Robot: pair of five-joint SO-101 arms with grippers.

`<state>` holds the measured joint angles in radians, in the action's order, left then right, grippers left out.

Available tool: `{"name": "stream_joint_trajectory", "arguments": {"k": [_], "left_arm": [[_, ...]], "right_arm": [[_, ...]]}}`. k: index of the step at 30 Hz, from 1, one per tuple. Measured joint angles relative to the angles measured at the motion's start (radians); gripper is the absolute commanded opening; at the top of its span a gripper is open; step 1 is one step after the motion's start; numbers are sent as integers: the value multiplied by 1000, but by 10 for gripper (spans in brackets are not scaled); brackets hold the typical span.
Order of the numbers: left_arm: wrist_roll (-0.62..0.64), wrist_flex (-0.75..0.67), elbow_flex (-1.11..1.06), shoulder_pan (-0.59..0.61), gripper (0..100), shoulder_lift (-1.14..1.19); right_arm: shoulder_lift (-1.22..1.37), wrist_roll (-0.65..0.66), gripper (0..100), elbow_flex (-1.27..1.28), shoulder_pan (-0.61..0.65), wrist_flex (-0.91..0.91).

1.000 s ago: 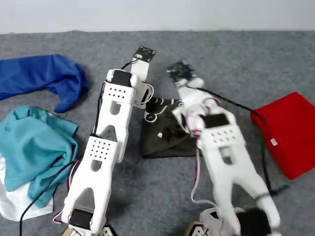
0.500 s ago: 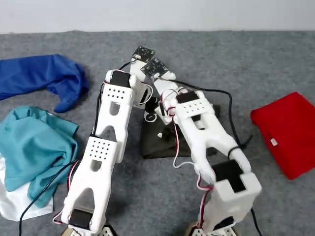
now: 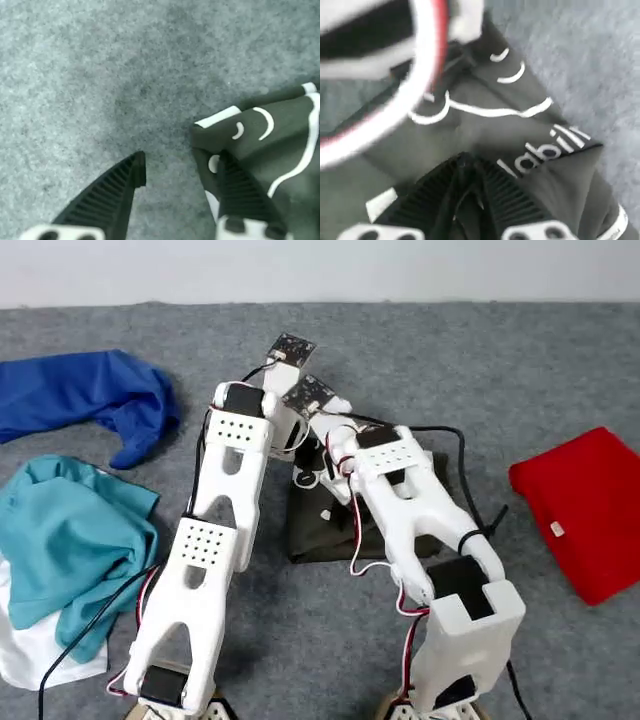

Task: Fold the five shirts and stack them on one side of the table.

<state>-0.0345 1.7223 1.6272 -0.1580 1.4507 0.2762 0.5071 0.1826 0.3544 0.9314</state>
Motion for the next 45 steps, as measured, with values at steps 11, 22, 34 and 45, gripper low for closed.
{"name": "stream_joint_trajectory", "arguments": {"k": [11, 22, 34, 45], "left_arm": [[0, 0, 2, 0, 209, 2], [0, 0, 2, 0, 209, 2], [0, 0, 2, 0, 209, 2], [0, 0, 2, 0, 209, 2]], "right_arm": [[-117, 226, 11, 0, -144, 324], [-140, 364, 203, 0, -276, 545], [-164, 310, 234, 0, -295, 635], [-241, -2, 234, 0, -64, 307]]}}
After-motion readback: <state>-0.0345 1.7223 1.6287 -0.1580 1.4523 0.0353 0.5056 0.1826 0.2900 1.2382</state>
